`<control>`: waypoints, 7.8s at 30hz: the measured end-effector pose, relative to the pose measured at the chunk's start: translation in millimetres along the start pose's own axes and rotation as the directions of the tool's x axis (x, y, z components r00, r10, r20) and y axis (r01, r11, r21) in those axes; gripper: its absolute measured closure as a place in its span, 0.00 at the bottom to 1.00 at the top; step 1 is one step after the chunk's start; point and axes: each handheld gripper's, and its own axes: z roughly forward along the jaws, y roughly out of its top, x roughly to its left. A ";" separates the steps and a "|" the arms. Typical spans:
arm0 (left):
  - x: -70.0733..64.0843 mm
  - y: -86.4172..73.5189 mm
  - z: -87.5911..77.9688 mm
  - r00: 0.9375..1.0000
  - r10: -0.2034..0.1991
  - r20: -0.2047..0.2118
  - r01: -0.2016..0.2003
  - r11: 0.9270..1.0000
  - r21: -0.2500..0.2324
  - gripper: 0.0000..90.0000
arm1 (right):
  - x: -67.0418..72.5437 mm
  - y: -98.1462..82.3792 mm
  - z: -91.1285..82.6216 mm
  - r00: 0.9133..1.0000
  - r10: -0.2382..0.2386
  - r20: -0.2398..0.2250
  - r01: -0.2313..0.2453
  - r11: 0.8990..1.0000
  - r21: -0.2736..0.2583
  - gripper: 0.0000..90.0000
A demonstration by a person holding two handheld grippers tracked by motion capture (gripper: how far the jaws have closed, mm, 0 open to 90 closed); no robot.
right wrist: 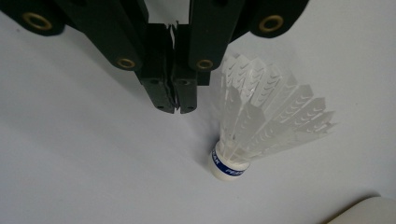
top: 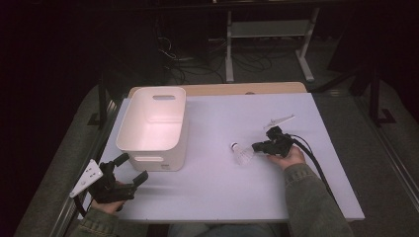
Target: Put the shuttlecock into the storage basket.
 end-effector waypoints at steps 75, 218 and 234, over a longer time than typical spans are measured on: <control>0.4 0.2 -0.5 1.000 0.004 0.005 -0.004 1.000 -0.005 0.01 | 73.5 50.6 57.9 0.966 -0.103 -0.236 0.112 0.994 0.022 0.98; 0.2 0.4 -0.6 1.000 -0.004 0.023 0.004 1.000 -0.006 0.01 | 23.8 145.2 62.2 0.922 -0.292 -0.254 0.321 0.944 0.078 0.05; -0.5 0.8 -0.6 1.000 -0.002 0.027 0.002 1.000 -0.007 0.01 | 17.1 151.2 82.6 0.905 -0.284 -0.317 0.341 0.929 0.142 0.10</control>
